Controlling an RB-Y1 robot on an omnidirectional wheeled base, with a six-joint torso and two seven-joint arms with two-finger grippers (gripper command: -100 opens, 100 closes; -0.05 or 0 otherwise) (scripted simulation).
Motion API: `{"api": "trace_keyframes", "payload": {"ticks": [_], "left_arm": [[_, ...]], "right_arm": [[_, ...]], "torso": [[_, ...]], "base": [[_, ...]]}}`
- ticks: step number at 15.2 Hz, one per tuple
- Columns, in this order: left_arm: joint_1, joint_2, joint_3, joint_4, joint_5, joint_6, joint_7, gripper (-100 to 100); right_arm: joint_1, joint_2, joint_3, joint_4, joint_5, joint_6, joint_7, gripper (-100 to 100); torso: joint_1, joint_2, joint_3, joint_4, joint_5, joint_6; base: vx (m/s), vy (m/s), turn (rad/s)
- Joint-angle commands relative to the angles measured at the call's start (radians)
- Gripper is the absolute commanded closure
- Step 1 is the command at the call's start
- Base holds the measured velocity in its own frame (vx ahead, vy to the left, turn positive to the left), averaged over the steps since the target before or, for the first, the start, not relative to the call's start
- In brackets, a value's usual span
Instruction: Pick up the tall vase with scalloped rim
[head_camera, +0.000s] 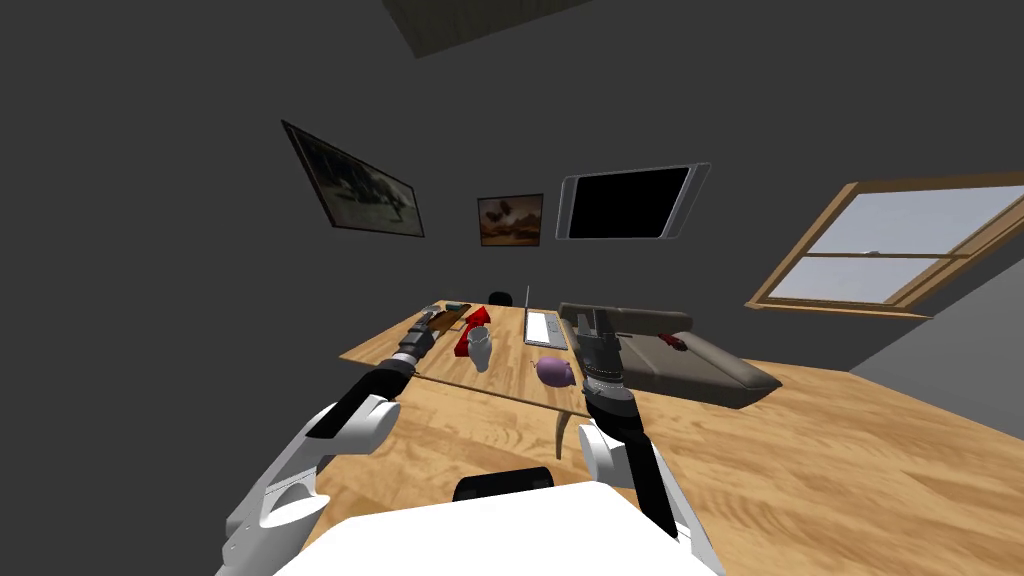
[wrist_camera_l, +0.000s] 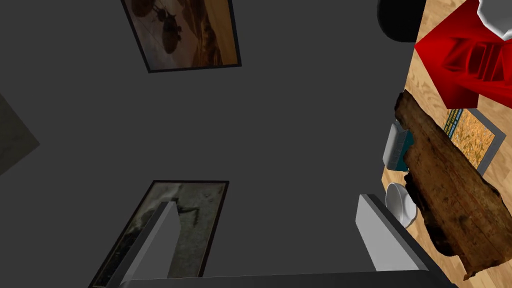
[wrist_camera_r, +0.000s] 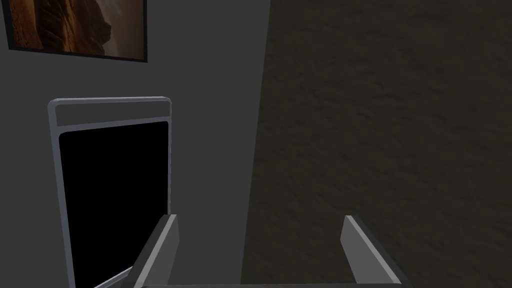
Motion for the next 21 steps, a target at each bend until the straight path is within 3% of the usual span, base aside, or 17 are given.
{"api": "trace_keyframes", "payload": {"ticks": [1, 8, 9, 12, 13, 16, 17, 20, 21], "left_arm": [[-0.030, 0.009, -0.003, 0.007, 0.011, 0.050, 0.002, -100], [-0.056, 0.018, -0.005, 0.015, 0.023, 0.178, 0.004, -100], [-0.083, 0.027, -0.007, 0.023, 0.035, 0.211, 0.007, -100], [-0.083, 0.027, -0.007, 0.023, 0.035, 0.257, 0.007, -100], [-0.110, 0.035, -0.008, 0.031, 0.047, 0.291, 0.009, -100], [-0.110, 0.035, -0.008, 0.031, 0.047, 0.337, 0.009, -100], [-0.138, 0.043, -0.010, 0.040, 0.059, 0.368, 0.011, -100], [-0.138, 0.043, -0.010, 0.040, 0.059, 0.417, 0.011, -100], [-0.164, 0.050, -0.012, 0.049, 0.071, 0.449, 0.013, -100]], "right_arm": [[0.000, 0.000, 0.000, 0.000, 0.000, 0.000, 0.000, 0], [0.000, 0.000, 0.000, 0.000, 0.000, 0.000, 0.000, 0], [0.000, 0.000, 0.000, 0.000, 0.000, 0.000, 0.000, 0], [0.000, 0.000, 0.000, 0.000, 0.000, 0.000, 0.000, 0], [0.000, 0.000, 0.000, 0.000, 0.000, 0.000, 0.000, 0], [0.000, 0.000, 0.000, 0.000, 0.000, 0.000, 0.000, 0], [0.000, 0.000, 0.000, 0.000, 0.000, 0.000, 0.000, 0], [0.000, 0.000, 0.000, 0.000, 0.000, 0.000, 0.000, 0], [0.000, 0.000, 0.000, 0.000, 0.000, 0.000, 0.000, 0]], "torso": [[0.000, 0.000, 0.000, 0.000, 0.000, 0.000], [0.000, 0.000, 0.000, 0.000, 0.000, 0.000], [0.000, 0.000, 0.000, 0.000, 0.000, 0.000], [0.000, 0.000, 0.000, 0.000, 0.000, 0.000], [0.000, 0.000, 0.000, 0.000, 0.000, 0.000], [0.000, 0.000, 0.000, 0.000, 0.000, 0.000], [0.000, 0.000, 0.000, 0.000, 0.000, 0.000], [0.000, 0.000, 0.000, 0.000, 0.000, 0.000], [0.000, 0.000, 0.000, 0.000, 0.000, 0.000]], "base": [[0.010, 0.003, -0.060], [0.010, 0.007, -0.050], [0.011, 0.003, -0.078], [0.012, 0.005, -0.045], [0.011, 0.003, -0.071], [0.012, 0.006, -0.044], [0.012, 0.002, -0.074], [0.012, 0.004, -0.045], [0.015, 0.003, -0.072]]}}
